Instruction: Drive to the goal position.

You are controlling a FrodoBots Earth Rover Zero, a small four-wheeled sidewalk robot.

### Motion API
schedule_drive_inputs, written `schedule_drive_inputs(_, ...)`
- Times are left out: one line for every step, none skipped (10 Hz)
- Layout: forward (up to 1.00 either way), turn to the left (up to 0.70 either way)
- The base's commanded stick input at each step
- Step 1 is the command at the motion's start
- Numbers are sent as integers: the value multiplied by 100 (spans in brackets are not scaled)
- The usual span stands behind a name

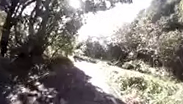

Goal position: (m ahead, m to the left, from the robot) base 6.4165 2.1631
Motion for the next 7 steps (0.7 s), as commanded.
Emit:
schedule_drive_inputs(50, 0)
schedule_drive_inputs(50, 0)
schedule_drive_inputs(50, 0)
schedule_drive_inputs(50, 0)
schedule_drive_inputs(50, 0)
schedule_drive_inputs(50, 0)
schedule_drive_inputs(50, 0)
